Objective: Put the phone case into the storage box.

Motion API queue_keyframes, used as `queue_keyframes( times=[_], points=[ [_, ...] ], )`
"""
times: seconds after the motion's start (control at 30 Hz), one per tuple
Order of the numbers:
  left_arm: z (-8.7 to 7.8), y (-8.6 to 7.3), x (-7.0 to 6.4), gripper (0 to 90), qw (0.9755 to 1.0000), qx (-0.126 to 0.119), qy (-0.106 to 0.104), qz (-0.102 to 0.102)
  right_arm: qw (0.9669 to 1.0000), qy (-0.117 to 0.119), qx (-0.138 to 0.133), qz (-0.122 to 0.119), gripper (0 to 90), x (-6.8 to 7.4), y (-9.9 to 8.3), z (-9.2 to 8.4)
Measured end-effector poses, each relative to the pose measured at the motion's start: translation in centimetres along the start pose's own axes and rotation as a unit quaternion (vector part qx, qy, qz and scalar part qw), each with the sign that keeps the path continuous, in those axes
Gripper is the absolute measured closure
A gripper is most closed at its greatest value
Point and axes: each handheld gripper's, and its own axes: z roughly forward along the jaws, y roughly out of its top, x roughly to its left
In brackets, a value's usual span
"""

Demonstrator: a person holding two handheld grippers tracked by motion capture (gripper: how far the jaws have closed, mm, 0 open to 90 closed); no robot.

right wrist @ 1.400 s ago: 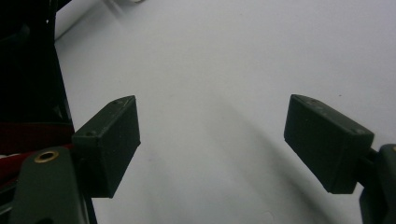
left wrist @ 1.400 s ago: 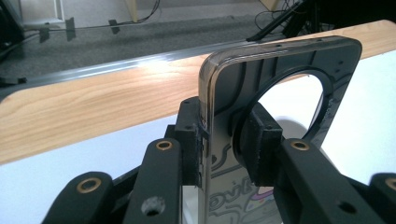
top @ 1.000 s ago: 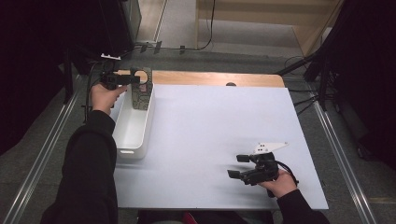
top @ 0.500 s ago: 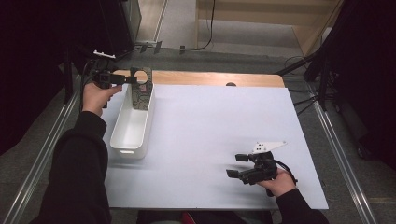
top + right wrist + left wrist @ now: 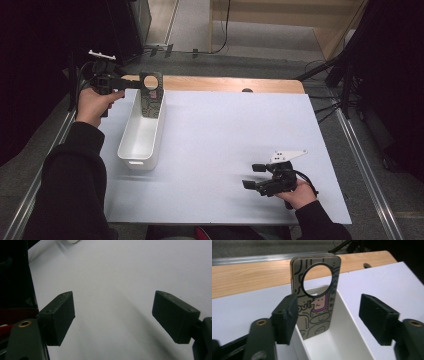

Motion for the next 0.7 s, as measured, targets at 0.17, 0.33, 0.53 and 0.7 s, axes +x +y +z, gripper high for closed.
queue_keyframes(
  times=[0.17,0.33,0.53,0.7],
  points=[
    [-0.8,0.1,-0.7,30.2,0.9999,0.007,-0.010,0.009,1.0000,0.001,0.001,-0.001,17.3,-0.1,0.1,0.1],
    [-1.0,-0.1,-1.7,26.8,0.9994,0.015,-0.026,0.016,1.0000,0.000,0.004,-0.003,17.3,-0.1,0.1,0.3],
    [-1.3,0.0,-3.0,26.8,0.9988,0.011,-0.040,0.028,1.0000,0.002,0.003,-0.005,17.3,0.0,0.1,0.3],
    [-1.4,0.1,-4.3,26.8,0.9980,0.010,-0.046,0.041,1.0000,0.003,0.002,-0.001,17.3,-0.1,0.2,0.4]
  ],
)
